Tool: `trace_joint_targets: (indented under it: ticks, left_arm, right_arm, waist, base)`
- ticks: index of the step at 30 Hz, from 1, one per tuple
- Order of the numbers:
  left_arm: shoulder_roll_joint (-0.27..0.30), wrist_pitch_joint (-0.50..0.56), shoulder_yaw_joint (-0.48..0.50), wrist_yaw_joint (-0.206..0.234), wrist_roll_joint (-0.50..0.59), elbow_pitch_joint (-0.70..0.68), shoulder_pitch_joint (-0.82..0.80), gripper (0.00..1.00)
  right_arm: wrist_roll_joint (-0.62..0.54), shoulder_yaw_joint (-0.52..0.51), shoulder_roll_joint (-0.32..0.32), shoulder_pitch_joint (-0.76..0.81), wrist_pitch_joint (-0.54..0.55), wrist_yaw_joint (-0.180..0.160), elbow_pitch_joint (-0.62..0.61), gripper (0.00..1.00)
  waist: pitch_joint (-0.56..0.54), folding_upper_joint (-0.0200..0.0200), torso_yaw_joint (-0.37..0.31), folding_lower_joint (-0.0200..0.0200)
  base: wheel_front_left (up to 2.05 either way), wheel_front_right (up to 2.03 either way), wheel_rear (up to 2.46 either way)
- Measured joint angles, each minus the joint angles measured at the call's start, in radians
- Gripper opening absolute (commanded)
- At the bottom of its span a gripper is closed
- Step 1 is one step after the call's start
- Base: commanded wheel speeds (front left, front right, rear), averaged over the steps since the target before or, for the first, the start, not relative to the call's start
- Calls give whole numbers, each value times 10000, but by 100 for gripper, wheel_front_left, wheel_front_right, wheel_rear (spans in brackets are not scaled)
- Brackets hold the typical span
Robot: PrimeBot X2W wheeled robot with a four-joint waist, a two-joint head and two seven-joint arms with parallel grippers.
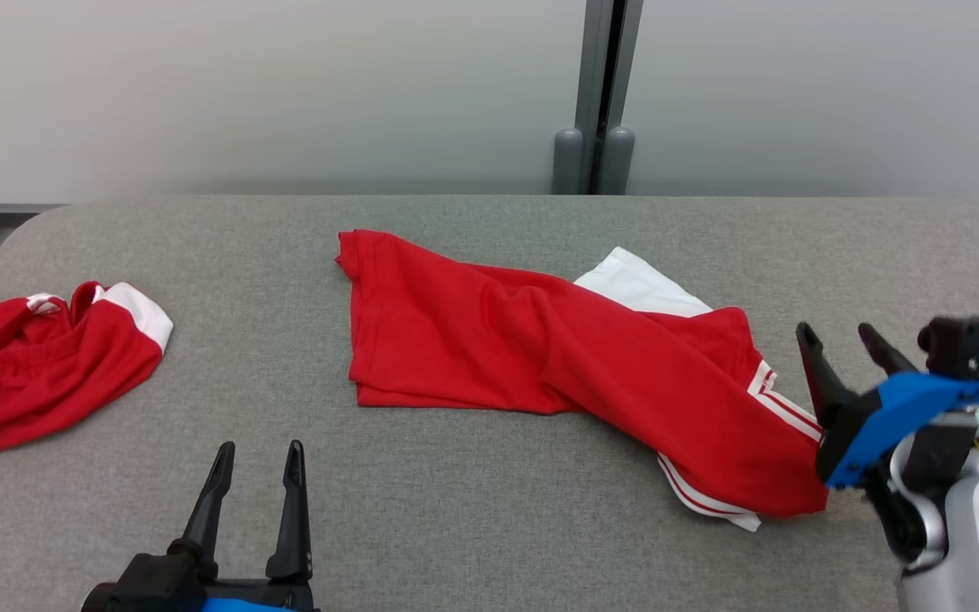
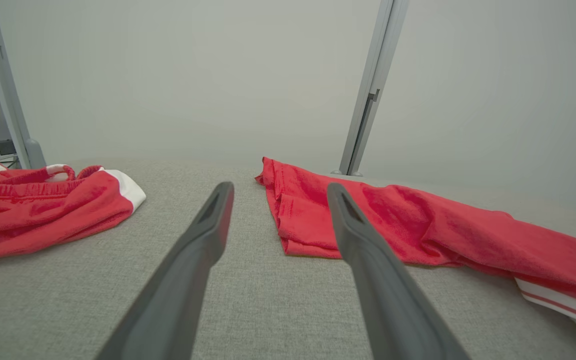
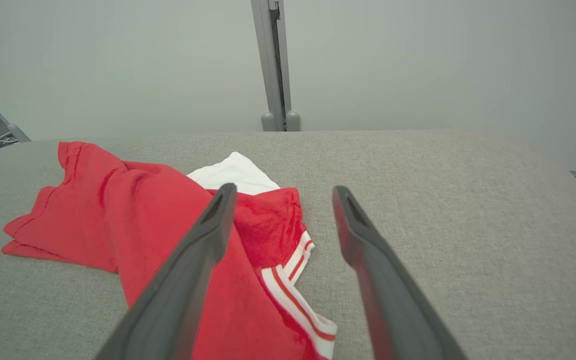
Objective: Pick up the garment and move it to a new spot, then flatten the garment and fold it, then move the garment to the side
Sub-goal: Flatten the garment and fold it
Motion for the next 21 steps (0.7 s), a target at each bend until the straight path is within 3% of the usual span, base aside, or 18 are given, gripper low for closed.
trace_joint_targets:
  ticks: [9,17,21]
  left_arm:
    - [-46,0,-184,-132,59,-174,-467,100]
    - [-63,0,-203,-213,59,-244,-730,100]
    - [-132,0,-213,-249,69,-278,-830,100]
  right_arm:
    - [-431,-483,-796,-2849,2903,-2,2744,100]
    - [-669,-167,-1636,-3777,3519,-2,4602,100]
    - [-581,-180,-1718,-4010,3515,0,5294,100]
  waist:
    - [600,2,602,1]
    - [1353,2,1283,1]
    - [1712,3,1571,1]
  base:
    - [0,0,0]
    - [0,0,0]
    - [0,0,0]
